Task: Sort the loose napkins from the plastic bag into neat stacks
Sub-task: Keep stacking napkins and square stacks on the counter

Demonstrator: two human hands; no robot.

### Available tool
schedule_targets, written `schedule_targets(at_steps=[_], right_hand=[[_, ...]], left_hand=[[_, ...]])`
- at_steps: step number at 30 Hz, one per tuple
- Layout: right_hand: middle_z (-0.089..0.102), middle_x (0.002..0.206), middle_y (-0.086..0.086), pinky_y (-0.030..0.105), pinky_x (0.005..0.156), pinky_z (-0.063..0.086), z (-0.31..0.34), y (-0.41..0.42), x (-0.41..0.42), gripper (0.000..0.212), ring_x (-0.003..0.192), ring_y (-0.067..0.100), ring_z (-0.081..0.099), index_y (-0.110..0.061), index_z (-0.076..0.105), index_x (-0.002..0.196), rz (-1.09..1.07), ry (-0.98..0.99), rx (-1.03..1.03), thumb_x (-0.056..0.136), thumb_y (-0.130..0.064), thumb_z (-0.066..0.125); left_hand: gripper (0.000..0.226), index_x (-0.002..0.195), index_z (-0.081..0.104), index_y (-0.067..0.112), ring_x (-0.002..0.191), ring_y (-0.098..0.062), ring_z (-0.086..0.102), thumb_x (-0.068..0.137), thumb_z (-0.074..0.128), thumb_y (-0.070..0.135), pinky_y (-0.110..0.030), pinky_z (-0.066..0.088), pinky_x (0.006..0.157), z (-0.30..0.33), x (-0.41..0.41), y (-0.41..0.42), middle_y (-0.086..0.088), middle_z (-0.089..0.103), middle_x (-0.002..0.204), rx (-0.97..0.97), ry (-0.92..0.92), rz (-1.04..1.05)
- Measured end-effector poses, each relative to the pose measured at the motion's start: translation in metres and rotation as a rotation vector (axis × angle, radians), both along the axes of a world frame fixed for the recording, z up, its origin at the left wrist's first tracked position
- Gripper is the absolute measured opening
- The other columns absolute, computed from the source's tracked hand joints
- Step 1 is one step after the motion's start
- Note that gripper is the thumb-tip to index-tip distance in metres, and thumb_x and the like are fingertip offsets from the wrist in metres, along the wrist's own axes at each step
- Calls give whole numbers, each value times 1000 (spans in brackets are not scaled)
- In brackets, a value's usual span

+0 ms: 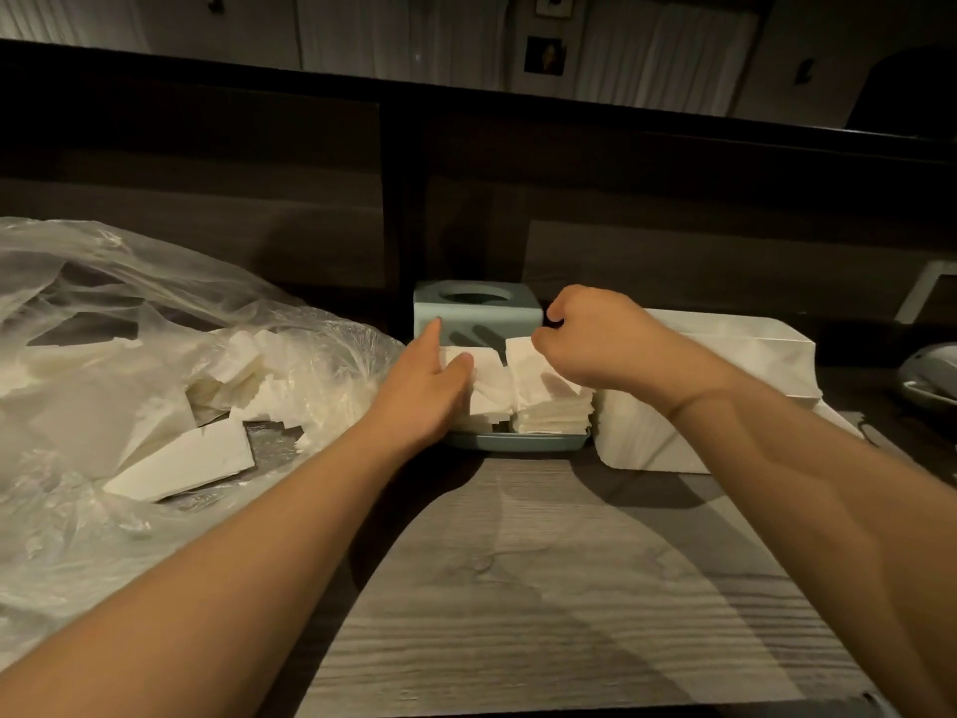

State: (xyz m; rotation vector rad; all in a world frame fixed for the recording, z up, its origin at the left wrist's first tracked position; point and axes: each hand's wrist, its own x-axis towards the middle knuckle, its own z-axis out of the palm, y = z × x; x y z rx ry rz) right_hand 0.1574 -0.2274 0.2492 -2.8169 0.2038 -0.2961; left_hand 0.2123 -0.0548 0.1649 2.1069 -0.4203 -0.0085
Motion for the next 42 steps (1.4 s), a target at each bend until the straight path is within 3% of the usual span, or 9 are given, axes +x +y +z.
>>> schedule_targets(at_steps=[8, 12, 16, 20, 26, 30, 35, 39, 42], right_hand=[[49, 86, -3, 26, 53, 35, -8, 23, 0, 61, 73, 8, 49, -3, 34, 149, -46, 157, 100, 104, -43, 46], [54, 90, 0, 26, 53, 35, -16, 20, -1, 57, 74, 10, 52, -6, 37, 145, -71, 119, 147, 103, -42, 48], [57, 119, 13, 26, 57, 37, -23, 21, -4, 44, 81, 19, 56, -8, 48, 135, -30, -88, 46, 103, -38, 50], [56, 119, 6, 26, 80, 42, -24, 27, -13, 32, 97, 18, 54, -13, 57, 130, 66, -323, 60, 105, -30, 48], [51, 135, 20, 31, 74, 44, -25, 27, -18, 41, 100, 27, 55, -4, 46, 138, -64, -20, 126, 106, -29, 44], [48, 139, 20, 40, 96, 45, -26, 27, -20, 43, 120, 35, 52, -2, 46, 138, -72, 101, 232, 108, -31, 38], [50, 141, 9, 35, 84, 47, -29, 26, -17, 56, 112, 22, 51, -11, 36, 150, -173, 91, 489, 105, -43, 45], [52, 124, 6, 31, 69, 43, -28, 22, -20, 50, 93, 15, 53, -11, 39, 147, -184, 111, 439, 105, -39, 44], [49, 142, 17, 38, 100, 43, -31, 21, -28, 43, 122, 29, 50, -3, 43, 147, -50, 87, 85, 108, -22, 40]], left_hand=[[66, 162, 26, 22, 157, -21, 18, 106, 36, 54, -41, 17, 127, 4, 2, 2, 6, 19, 170, -195, 200, -26], [112, 151, 46, 41, 141, -19, 48, 53, 46, 94, -45, 32, 122, -12, 19, 2, 8, 50, 155, -511, 433, 14], [60, 122, 62, 27, 107, -6, 63, 94, 41, 76, -30, 45, 106, -4, 6, 1, 9, 68, 113, -613, 448, -4], [74, 149, 46, 28, 132, -10, 52, 91, 48, 74, -29, 43, 109, -5, 3, 3, 7, 54, 149, -522, 384, -79], [115, 164, 6, 39, 158, -18, -7, 75, 71, 73, -48, 5, 127, -9, -4, 12, 8, -7, 173, 179, -178, -232], [102, 161, 16, 45, 158, -17, -7, 76, 65, 74, -46, 3, 126, -10, 1, 15, 10, -1, 173, 264, -223, -293], [86, 161, 26, 37, 158, -16, 0, 88, 65, 62, -41, 5, 128, -10, 10, 22, 9, 6, 172, 308, -201, -295], [84, 157, 30, 47, 158, -12, -1, 81, 53, 75, -46, 6, 128, -7, 5, 23, 15, 8, 171, 255, -176, -310], [66, 151, 38, 52, 157, -10, -7, 90, 40, 78, -49, -1, 127, -6, 4, 17, 18, 11, 170, 244, -307, -281]])
